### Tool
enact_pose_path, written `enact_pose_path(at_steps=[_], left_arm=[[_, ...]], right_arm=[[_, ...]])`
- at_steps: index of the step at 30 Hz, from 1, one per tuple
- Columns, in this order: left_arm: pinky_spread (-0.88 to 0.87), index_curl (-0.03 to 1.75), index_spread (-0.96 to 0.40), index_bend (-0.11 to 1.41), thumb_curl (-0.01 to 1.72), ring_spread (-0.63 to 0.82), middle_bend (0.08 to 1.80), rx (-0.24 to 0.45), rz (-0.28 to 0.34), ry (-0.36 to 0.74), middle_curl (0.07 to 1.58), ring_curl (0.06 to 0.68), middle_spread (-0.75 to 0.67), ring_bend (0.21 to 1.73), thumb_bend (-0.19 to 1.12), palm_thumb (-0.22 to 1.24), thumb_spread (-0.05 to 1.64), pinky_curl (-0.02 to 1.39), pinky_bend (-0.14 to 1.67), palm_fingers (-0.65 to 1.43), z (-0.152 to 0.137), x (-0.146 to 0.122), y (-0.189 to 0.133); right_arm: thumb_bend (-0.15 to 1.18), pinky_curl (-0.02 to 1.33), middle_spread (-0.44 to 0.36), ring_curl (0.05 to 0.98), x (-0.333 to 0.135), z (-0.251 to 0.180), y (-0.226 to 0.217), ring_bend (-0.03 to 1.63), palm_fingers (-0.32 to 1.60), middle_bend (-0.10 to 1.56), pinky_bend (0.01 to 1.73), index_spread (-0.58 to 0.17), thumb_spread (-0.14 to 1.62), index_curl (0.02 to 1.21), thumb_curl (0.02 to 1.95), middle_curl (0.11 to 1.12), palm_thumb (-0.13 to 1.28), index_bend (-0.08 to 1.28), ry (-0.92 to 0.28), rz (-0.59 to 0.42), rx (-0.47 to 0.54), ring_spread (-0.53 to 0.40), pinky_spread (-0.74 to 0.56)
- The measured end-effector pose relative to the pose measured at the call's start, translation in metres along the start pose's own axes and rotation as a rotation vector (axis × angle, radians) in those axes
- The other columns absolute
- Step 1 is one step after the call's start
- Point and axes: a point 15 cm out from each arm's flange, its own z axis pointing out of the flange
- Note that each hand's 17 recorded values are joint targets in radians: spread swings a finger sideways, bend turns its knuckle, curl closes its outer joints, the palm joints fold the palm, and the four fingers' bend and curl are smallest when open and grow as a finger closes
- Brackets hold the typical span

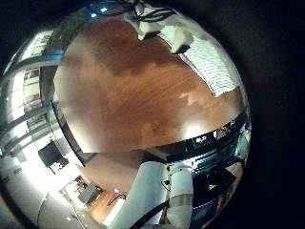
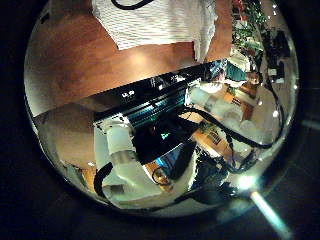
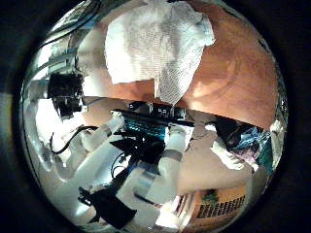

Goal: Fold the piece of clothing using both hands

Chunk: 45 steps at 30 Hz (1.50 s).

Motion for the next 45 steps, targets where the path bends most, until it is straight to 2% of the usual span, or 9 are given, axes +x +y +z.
enact_pose_path(at_steps=[5,10,19,22,28,30,34,40,45], left_arm=[[0.55,0.23,0.05,0.13,0.22,0.54,0.18,0.011,0.034,-0.028,0.25,0.213,0.41,0.57,-0.02,0.1,1.07,0.33,0.34,-0.04,0.025,0.013,-0.005],[0.52,0.22,0.06,0.13,0.24,0.53,0.18,0.084,0.066,-0.06,0.25,0.219,0.41,0.58,-0.01,0.15,1.08,0.34,0.39,-0.03,0.036,0.028,-0.031],[0.47,0.2,0.11,0.14,0.29,0.52,0.18,0.025,0.068,-0.115,0.26,0.231,0.41,0.63,0.0,0.34,1.09,0.35,0.45,-0.03,0.063,0.029,-0.058],[0.42,0.22,0.13,0.16,0.3,0.47,0.25,0.018,0.053,-0.127,0.29,0.228,0.32,0.64,0.0,0.39,1.1,0.34,0.43,0.08,0.066,0.028,-0.063],[0.13,0.29,0.0,0.25,0.31,0.09,0.6,-0.002,0.052,-0.154,0.42,0.236,0.05,0.69,-0.01,0.46,1.11,0.31,0.32,0.56,0.058,0.03,-0.061],[-0.01,0.31,-0.07,0.27,0.31,-0.06,0.72,-0.001,0.05,-0.158,0.49,0.275,-0.04,0.81,-0.01,0.47,1.13,0.32,0.35,0.76,0.05,0.03,-0.062],[-0.25,0.38,-0.19,0.37,0.32,-0.29,0.81,0.005,0.044,-0.169,0.59,0.347,-0.19,0.94,0.0,0.53,1.15,0.39,0.5,0.92,0.037,0.027,-0.064],[-0.5,0.49,-0.36,0.47,0.36,-0.44,0.87,0.002,0.042,-0.222,0.7,0.431,-0.35,1.09,0.02,0.65,1.17,0.5,0.75,1.03,0.015,0.022,-0.068],[-0.59,0.6,-0.47,0.54,0.38,-0.48,0.9,-0.016,0.042,-0.227,0.78,0.474,-0.44,1.15,0.0,0.7,1.17,0.58,0.88,1.03,-0.003,0.026,-0.069]], right_arm=[[-0.03,0.23,0.036,0.234,-0.007,-0.004,0.002,0.54,0.04,0.25,0.6,-0.311,1.1,0.24,0.2,0.35,-0.02,0.14,0.011,0.002,0.012,0.173,0.34],[-0.03,0.23,0.035,0.237,-0.02,0.001,-0.001,0.53,0.07,0.27,0.59,-0.301,1.1,0.25,0.2,0.36,-0.01,0.15,0.022,-0.016,-0.007,0.17,0.34],[-0.03,0.24,0.035,0.24,-0.028,0.015,0.001,0.52,0.07,0.27,0.58,-0.298,1.11,0.25,0.21,0.36,-0.01,0.15,0.024,-0.013,-0.044,0.16,0.35],[-0.03,0.25,0.031,0.24,-0.028,0.016,0.001,0.51,0.08,0.27,0.57,-0.298,1.11,0.25,0.21,0.36,-0.01,0.15,0.025,-0.017,-0.047,0.16,0.36],[-0.02,0.25,0.027,0.242,-0.027,0.017,0.002,0.51,0.09,0.28,0.56,-0.297,1.12,0.26,0.21,0.36,-0.01,0.15,0.024,-0.014,-0.052,0.16,0.36],[-0.02,0.25,0.027,0.242,-0.027,0.021,0.002,0.51,0.09,0.28,0.55,-0.297,1.12,0.26,0.21,0.36,-0.01,0.15,0.023,-0.014,-0.061,0.16,0.35],[-0.02,0.25,0.019,0.241,-0.03,0.036,0.007,0.5,0.11,0.28,0.54,-0.298,1.12,0.26,0.21,0.36,-0.01,0.16,0.015,-0.018,-0.1,0.16,0.35],[-0.02,0.25,0.014,0.239,-0.031,0.041,0.007,0.48,0.13,0.28,0.51,-0.302,1.13,0.27,0.21,0.36,-0.01,0.17,0.016,-0.022,-0.113,0.161,0.35],[0.0,0.24,-0.007,0.242,-0.033,0.054,0.009,0.5,0.22,0.28,0.49,-0.31,1.17,0.29,0.22,0.36,0.06,0.17,0.012,-0.027,-0.14,0.111,0.34]])
